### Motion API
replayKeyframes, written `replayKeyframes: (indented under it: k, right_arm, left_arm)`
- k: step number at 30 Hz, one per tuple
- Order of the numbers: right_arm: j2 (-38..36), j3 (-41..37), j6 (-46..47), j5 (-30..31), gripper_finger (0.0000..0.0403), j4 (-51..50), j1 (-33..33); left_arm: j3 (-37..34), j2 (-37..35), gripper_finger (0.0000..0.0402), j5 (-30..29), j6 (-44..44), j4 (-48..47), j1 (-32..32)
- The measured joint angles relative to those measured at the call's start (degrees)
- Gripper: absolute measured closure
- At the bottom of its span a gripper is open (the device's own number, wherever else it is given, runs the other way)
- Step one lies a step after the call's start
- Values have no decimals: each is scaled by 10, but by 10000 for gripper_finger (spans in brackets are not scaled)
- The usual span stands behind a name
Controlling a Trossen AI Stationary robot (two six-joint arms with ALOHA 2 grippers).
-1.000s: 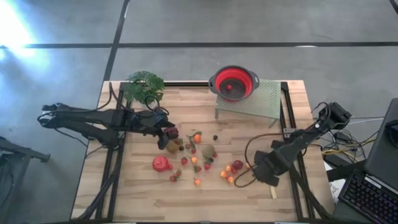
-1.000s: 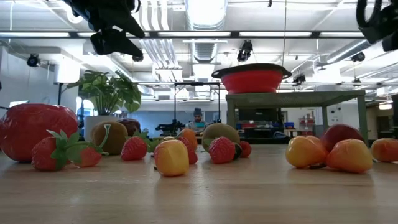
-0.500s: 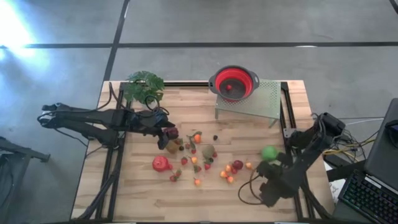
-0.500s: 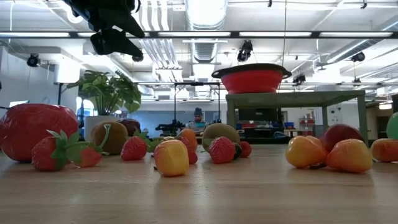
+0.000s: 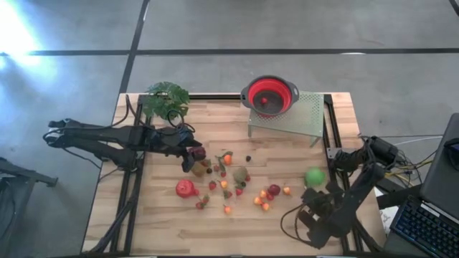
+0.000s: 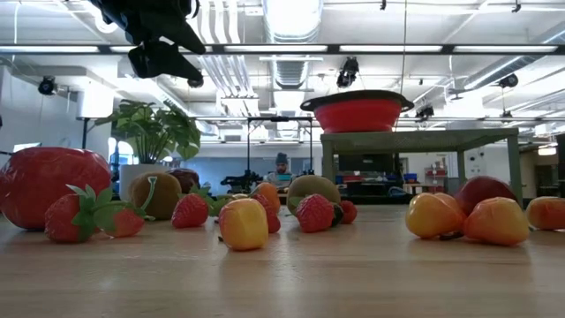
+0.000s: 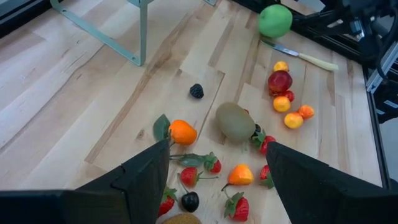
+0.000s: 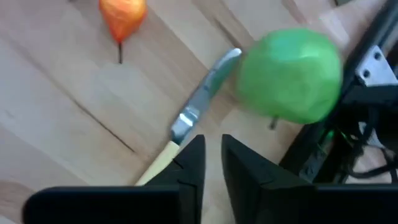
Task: Pick & Place Fruit
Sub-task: Put the green apple into the strainer bowl on the shelf
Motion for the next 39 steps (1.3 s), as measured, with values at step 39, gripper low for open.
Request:
replayKeyframes:
  k: [39]
  right_arm:
    - [-224,-249,66,-24,247,136,84]
  left_arm:
    - [0,0,128,0,0,0,0]
